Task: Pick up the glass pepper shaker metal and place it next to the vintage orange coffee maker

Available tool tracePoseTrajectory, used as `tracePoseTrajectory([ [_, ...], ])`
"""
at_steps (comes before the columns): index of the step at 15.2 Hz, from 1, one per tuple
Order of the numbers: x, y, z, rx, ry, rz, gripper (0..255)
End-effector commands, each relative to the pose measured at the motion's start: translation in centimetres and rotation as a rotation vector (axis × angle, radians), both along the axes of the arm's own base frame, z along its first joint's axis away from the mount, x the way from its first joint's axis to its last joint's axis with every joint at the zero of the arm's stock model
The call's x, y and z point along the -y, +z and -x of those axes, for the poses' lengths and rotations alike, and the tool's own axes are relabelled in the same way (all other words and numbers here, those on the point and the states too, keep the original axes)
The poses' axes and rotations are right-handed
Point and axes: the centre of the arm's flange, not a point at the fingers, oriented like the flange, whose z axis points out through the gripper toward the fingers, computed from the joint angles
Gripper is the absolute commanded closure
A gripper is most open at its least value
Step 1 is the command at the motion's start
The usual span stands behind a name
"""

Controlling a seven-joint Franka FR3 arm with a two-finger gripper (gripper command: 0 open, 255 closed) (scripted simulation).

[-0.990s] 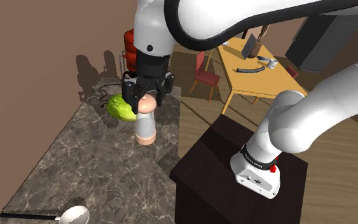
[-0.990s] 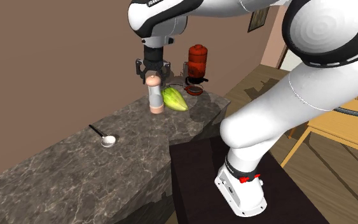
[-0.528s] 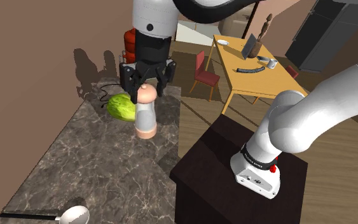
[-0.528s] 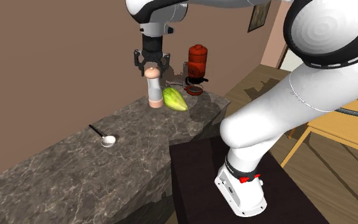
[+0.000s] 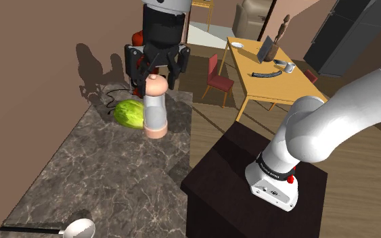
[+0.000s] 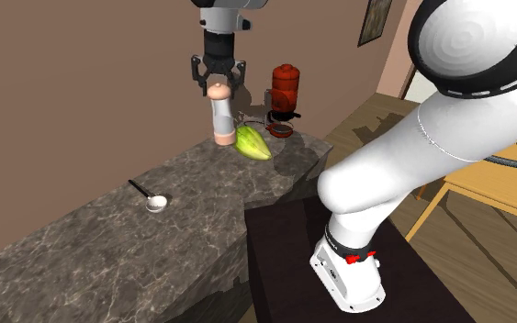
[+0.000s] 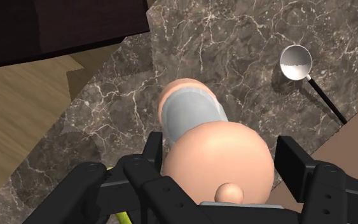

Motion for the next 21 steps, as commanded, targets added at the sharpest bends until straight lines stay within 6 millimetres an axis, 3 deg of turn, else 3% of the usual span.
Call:
tracePoseTrajectory([
  [1,-0.1,1.1,0.0,0.0,0.0,0.0,255],
  [21,-0.1,11.6,0.0,0.0,0.0,0.0,255],
])
